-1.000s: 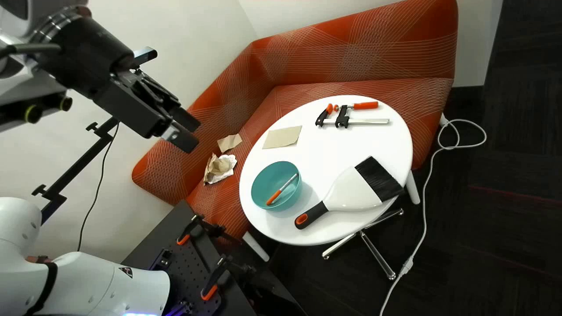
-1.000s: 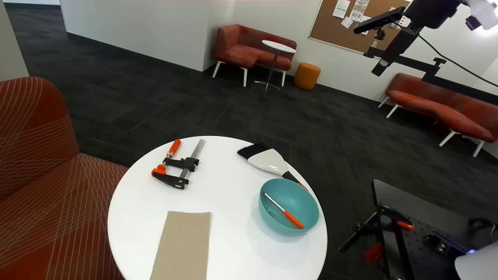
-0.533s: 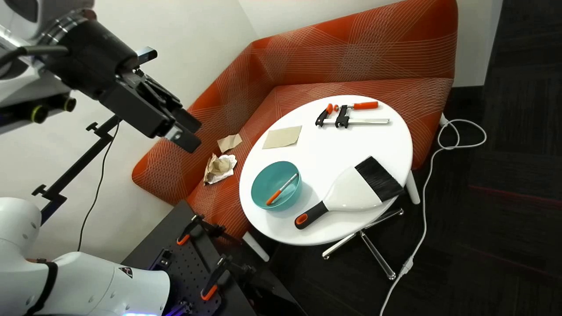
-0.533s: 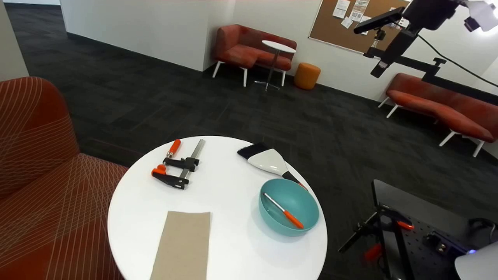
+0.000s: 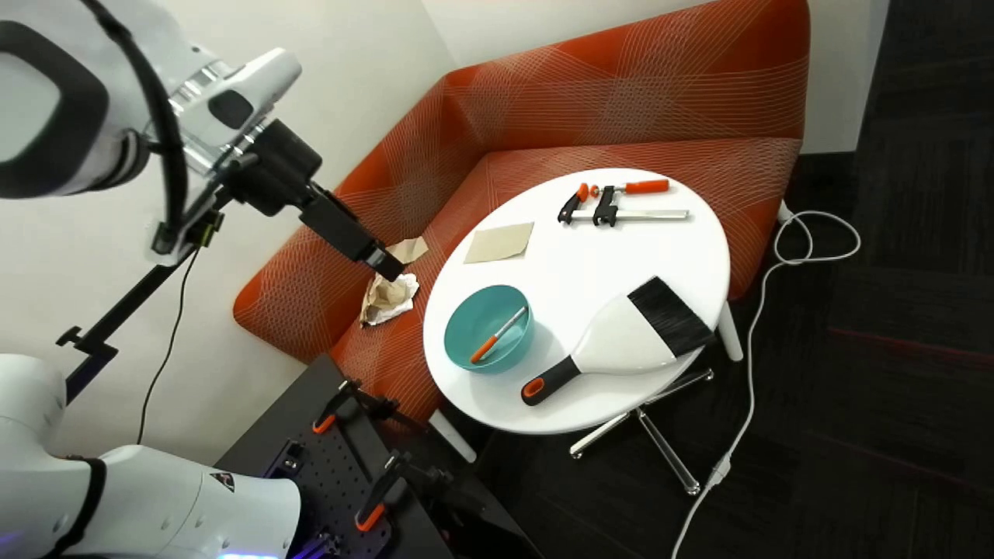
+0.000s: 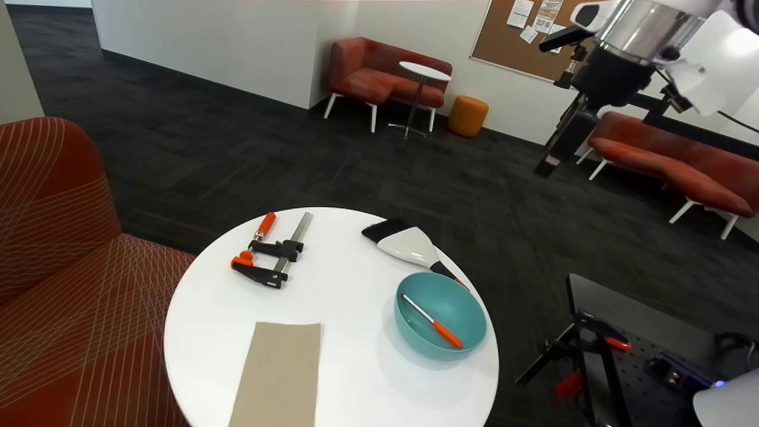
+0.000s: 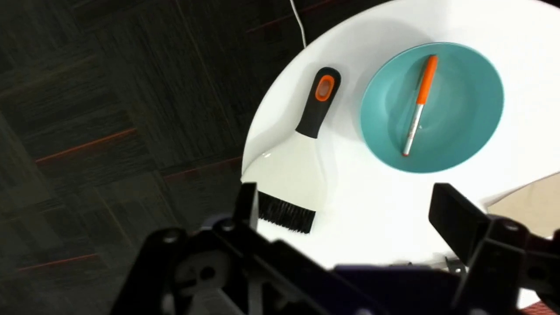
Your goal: Take the marker out of the bowl and put it on the table
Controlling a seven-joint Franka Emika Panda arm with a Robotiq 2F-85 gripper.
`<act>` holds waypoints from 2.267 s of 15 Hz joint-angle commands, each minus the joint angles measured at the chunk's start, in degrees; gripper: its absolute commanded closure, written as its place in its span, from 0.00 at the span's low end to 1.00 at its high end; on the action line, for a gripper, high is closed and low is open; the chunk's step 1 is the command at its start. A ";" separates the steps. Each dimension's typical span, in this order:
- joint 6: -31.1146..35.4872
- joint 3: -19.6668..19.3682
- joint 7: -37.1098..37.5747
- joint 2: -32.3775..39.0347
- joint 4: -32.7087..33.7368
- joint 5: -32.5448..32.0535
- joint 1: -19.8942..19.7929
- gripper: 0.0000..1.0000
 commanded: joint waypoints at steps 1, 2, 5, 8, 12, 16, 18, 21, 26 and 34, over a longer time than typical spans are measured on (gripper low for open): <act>7.15 1.63 1.88 7.27 -0.90 2.85 1.52 0.00; 8.62 1.91 2.00 9.62 -0.73 3.80 1.98 0.00; 13.45 2.63 2.04 17.12 0.44 6.76 3.56 0.00; 18.48 3.29 1.60 23.72 1.91 8.37 4.67 0.00; 19.30 2.94 1.05 25.15 1.42 7.54 5.08 0.00; 19.35 2.86 1.02 26.46 1.96 7.55 5.22 0.00; 19.35 2.86 1.02 26.43 1.96 7.55 5.22 0.00; 20.73 3.06 2.77 29.87 3.19 5.98 5.76 0.00; 23.93 2.82 3.26 36.20 5.74 5.54 7.28 0.00; 27.90 3.00 1.05 46.58 11.13 8.89 7.66 0.00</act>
